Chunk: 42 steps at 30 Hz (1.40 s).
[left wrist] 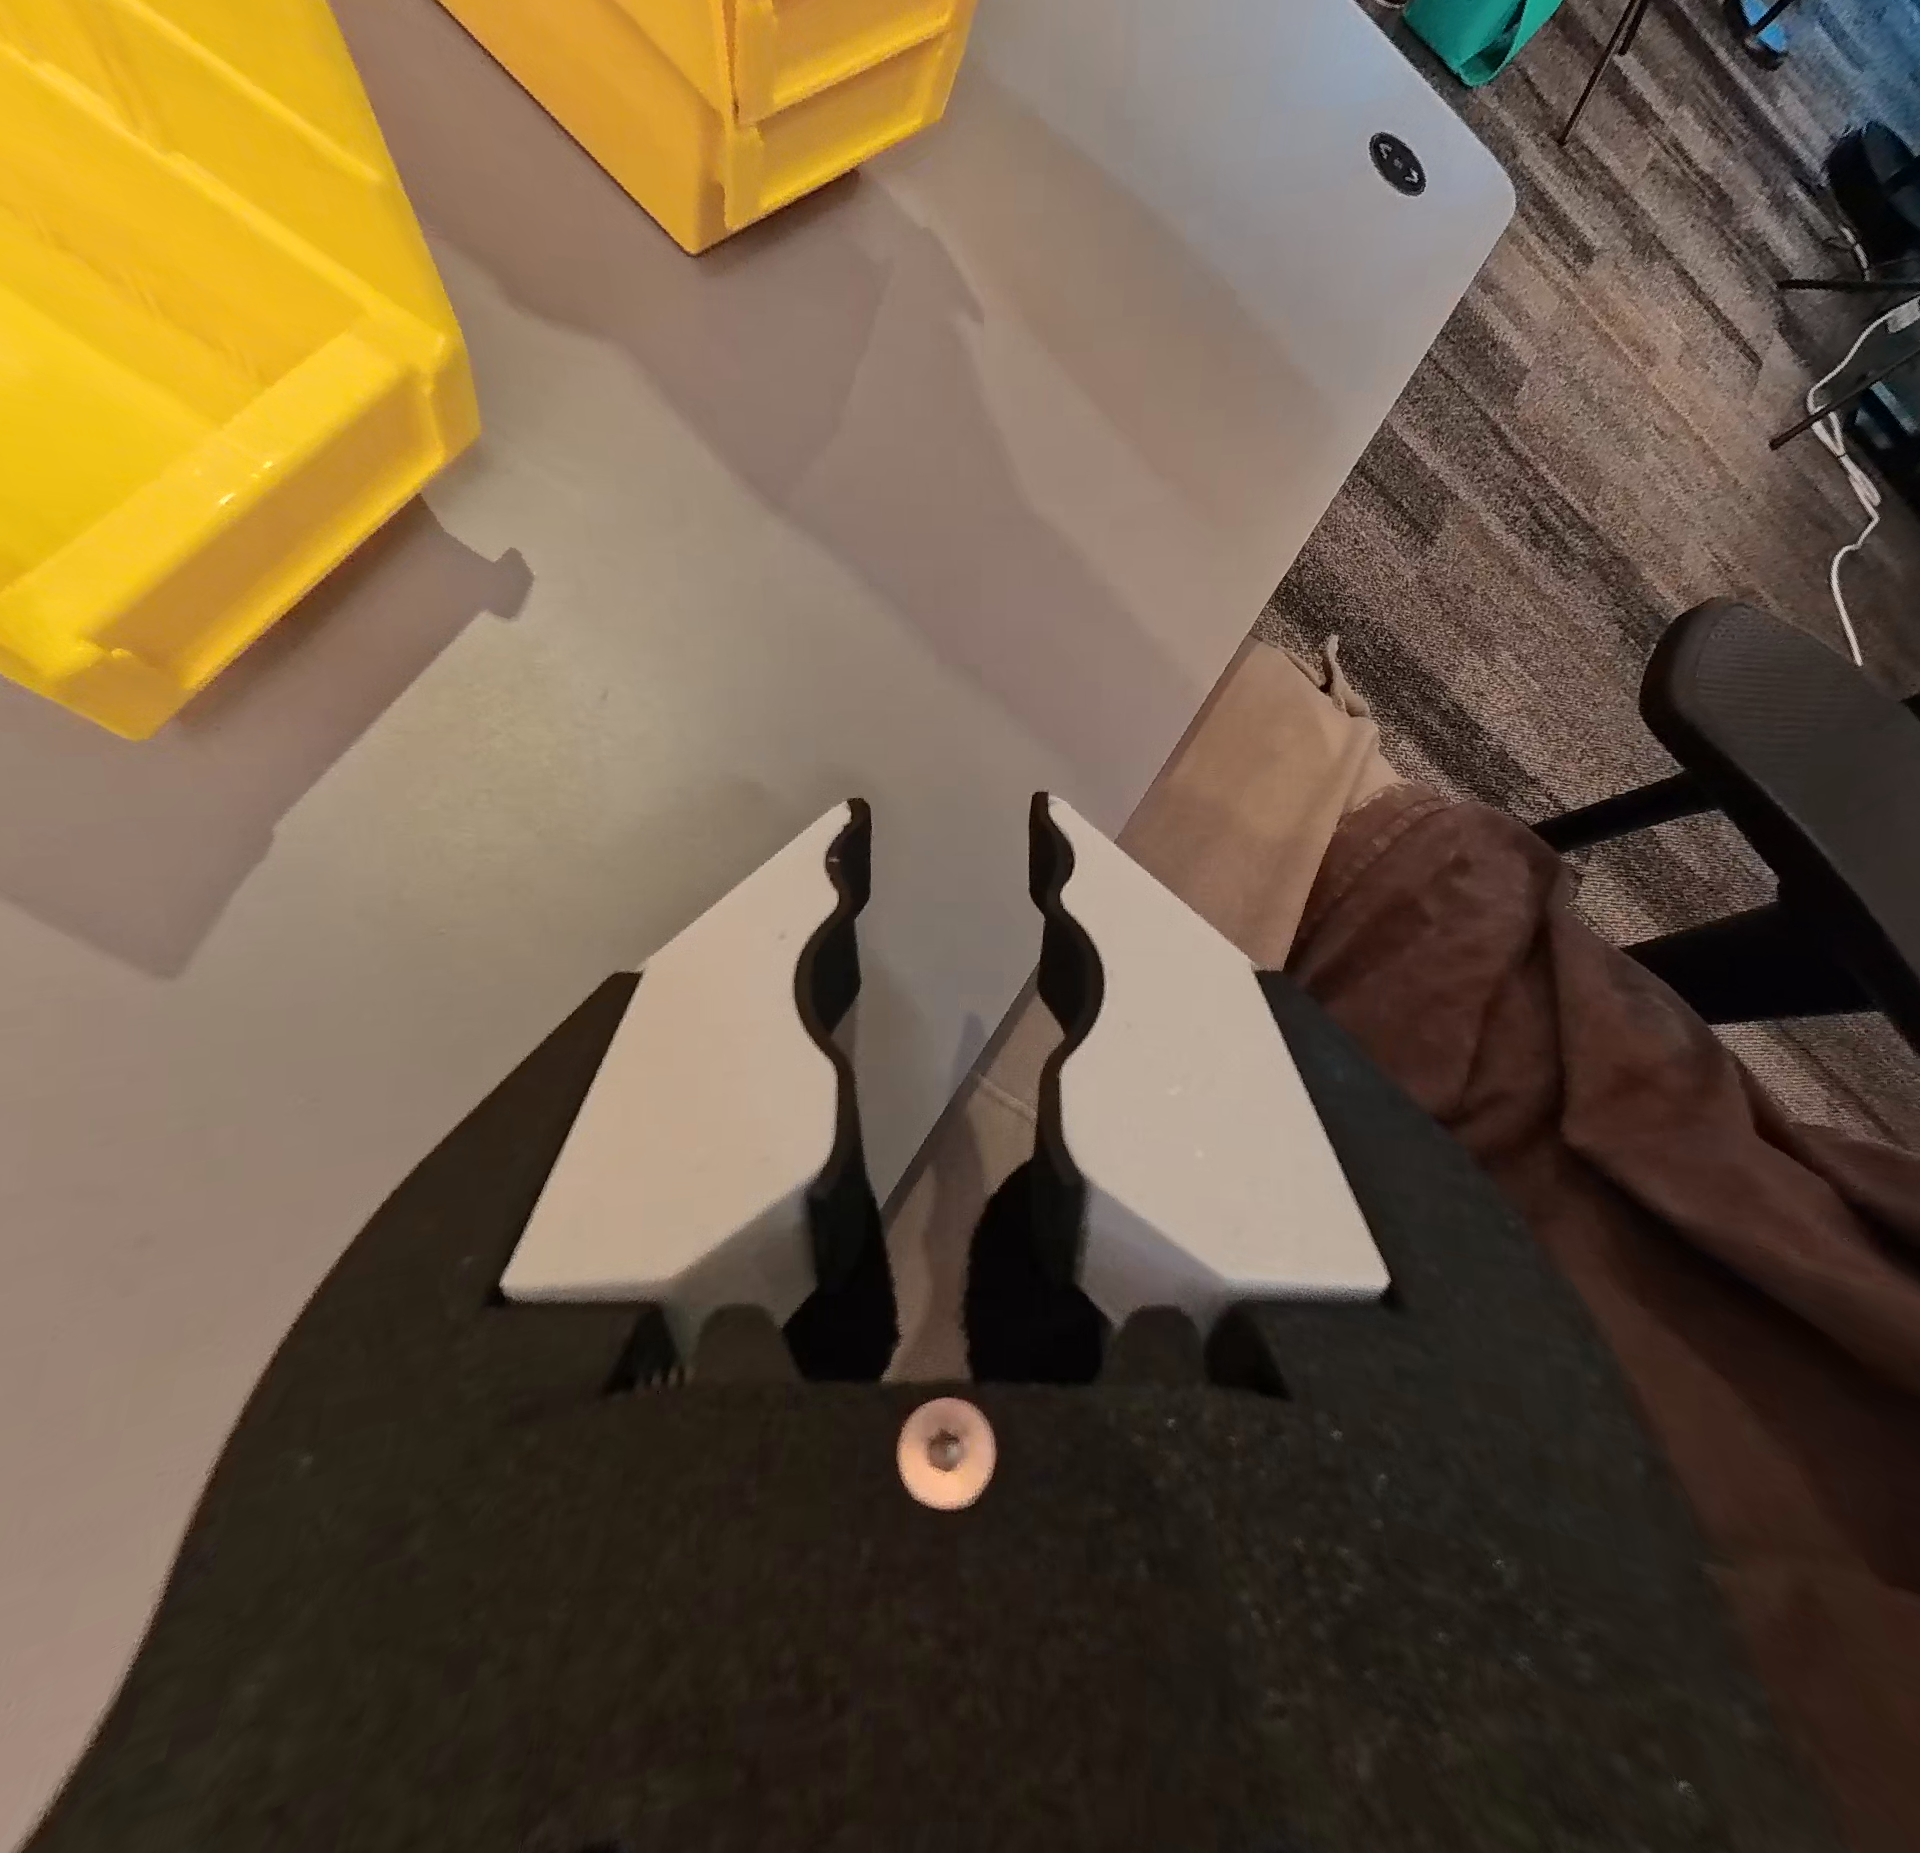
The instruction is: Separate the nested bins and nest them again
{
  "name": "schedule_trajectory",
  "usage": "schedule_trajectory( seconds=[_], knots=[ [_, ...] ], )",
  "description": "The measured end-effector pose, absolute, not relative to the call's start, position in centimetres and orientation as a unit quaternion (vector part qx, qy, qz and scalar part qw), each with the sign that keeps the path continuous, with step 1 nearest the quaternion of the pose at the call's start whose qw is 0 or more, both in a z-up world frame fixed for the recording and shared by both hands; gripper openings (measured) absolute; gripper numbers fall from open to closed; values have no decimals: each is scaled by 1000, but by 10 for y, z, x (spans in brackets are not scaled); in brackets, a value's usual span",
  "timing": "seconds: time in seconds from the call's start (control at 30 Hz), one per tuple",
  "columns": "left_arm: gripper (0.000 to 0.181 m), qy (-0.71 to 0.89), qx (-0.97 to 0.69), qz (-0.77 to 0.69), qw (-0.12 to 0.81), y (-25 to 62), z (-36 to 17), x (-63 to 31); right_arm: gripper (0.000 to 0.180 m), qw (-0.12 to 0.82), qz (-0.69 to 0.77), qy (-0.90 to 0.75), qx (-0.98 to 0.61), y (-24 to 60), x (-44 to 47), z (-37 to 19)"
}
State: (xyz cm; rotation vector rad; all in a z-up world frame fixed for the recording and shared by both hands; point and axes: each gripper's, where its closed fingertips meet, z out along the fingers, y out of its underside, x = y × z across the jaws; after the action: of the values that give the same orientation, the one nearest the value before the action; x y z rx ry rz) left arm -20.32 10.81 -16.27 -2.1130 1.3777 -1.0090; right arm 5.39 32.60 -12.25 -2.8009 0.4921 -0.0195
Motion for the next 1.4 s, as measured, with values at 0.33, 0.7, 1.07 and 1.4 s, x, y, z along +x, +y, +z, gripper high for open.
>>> schedule_trajectory(
  seconds=[0.33,0.7,1.07,1.4],
  knots=[
    [28,474,-771,-368,213,120,-162,-210,117,368,-47,68,-926,291,7,-51],
    [44,432,-796,-286,313,177,-158,-231,103,451,36,20,-892,133,-129,-139],
    [89,358,-782,-159,485,258,-127,-278,106,417,56,3,-907,123,-149,-173],
    [89,339,-785,-100,509,258,-136,-332,106,406,73,-32,-911,152,-185,-162]
  ],
)
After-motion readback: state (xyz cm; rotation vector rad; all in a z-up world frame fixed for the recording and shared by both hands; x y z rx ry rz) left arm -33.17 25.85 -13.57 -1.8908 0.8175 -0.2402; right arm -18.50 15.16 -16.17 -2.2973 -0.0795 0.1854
